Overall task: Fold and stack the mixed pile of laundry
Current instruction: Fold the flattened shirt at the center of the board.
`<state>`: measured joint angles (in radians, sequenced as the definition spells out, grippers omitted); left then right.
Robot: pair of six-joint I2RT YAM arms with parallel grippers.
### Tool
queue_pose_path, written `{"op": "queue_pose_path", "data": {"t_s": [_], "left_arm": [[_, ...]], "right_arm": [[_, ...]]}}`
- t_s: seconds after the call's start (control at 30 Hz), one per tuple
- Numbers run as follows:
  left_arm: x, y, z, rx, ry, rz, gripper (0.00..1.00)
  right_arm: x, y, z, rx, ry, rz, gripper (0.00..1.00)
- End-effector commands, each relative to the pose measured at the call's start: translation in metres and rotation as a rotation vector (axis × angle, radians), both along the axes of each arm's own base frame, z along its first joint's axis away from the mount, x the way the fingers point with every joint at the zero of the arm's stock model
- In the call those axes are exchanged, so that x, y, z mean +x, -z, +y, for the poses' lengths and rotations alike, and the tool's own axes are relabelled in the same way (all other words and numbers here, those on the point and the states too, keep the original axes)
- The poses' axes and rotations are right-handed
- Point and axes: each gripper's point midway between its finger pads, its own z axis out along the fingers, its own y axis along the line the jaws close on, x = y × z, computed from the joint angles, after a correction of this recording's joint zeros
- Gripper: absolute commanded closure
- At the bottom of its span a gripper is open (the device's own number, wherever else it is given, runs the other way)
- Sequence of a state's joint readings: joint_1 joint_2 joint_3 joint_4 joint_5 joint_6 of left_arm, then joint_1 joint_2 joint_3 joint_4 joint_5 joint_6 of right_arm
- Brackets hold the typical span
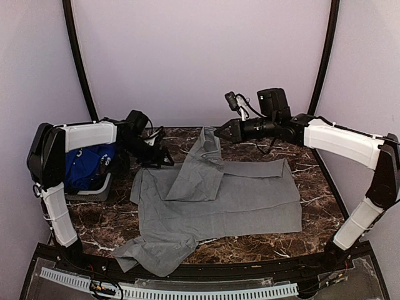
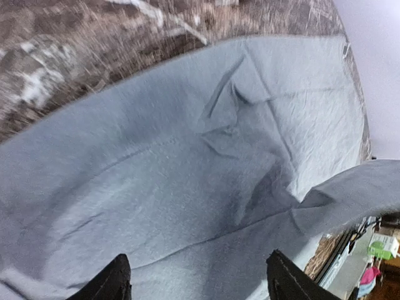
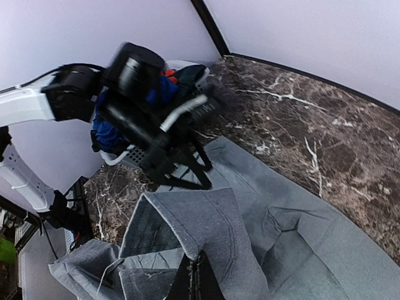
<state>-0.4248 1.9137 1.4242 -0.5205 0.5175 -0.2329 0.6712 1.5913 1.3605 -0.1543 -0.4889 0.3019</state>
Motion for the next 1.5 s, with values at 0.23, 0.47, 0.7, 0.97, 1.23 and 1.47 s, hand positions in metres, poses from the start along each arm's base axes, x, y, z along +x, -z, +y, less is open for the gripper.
{"op": "queue_pose_path", "data": {"t_s": [0.23,0.47,0.7,0.97,1.23,1.47], "left_arm": [[0.015,-0.071,0.028,-0.075,-0.133,-0.211,0.2],[0.011,-0.059,0.033,-0.062,-0.154,-0.201,0.2],[0.011,-0.055,0.036,-0.049,-0.164,-0.199,0.19],[0.01,-0.047,0.038,-0.037,-0.168,-0.189,0.19],[0.01,-0.045,0.039,-0.03,-0.174,-0.185,0.19],[0.01,-0.041,0.04,-0.025,-0.175,-0.178,0.19]], "right_arm": [[0.054,0.029,-0.077,0.075,0.17,0.045,1.0],[0.071,0.048,-0.12,0.081,0.24,0.083,1.0],[0.07,0.081,-0.162,0.067,0.324,0.143,1.0],[0.074,0.119,-0.197,0.064,0.395,0.207,1.0],[0.081,0.14,-0.207,0.036,0.41,0.234,1.0],[0.082,0.163,-0.213,-0.023,0.432,0.286,1.0]]}}
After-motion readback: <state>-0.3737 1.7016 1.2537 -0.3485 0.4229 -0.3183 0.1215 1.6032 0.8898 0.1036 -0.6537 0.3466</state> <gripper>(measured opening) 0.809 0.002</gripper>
